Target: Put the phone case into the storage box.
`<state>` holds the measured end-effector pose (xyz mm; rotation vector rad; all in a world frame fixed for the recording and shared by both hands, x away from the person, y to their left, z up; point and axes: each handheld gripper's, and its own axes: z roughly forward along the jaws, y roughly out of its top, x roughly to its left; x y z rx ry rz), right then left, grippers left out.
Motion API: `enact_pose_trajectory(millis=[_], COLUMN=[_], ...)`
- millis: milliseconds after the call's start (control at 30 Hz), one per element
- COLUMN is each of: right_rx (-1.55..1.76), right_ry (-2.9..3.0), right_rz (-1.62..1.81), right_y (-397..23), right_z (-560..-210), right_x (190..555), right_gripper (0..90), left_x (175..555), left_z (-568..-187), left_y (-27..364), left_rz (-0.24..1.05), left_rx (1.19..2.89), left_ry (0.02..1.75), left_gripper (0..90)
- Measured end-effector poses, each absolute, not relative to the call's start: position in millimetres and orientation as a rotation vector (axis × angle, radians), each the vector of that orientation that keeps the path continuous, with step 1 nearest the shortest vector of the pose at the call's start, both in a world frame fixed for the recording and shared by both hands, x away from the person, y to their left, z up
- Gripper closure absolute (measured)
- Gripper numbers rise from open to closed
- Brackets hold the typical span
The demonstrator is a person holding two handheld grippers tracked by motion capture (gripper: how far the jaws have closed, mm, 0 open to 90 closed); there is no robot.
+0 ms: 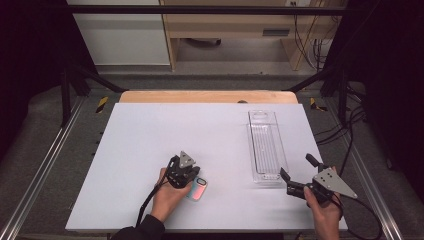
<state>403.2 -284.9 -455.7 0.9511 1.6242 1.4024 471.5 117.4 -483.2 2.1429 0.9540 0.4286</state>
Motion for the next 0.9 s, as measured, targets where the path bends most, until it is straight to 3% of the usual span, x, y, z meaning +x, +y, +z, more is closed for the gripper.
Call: enact_pose_trajectory(millis=[233, 567, 767, 900], right_rx=[0.951, 1.005, 1.015, 0.999], right_ry=[1.632, 1.660, 1.758, 1.800], right_rz=[1.399, 1.410, 1.332, 1.300], right_y=[-284.5, -277.3, -262.2, -247.2], right_z=[-454.7, -446.2, -427.4, -409.1], right_x=[401.7, 398.6, 400.1, 403.3], right_gripper=[3.1, 3.0, 2.9, 3.4], left_x=[463.6, 449.6, 440.5, 432.6], left_z=[-480.5, -462.9, -458.8, -455.2], left_y=[118.5, 150.6, 184.3, 202.1], left_rz=[0.485, 0.577, 0.688, 0.749], left_rx=[2.077, 1.835, 1.734, 1.694], left_ry=[0.897, 0.899, 0.947, 0.948], left_gripper=[90.0, 89.9, 69.1, 44.6])
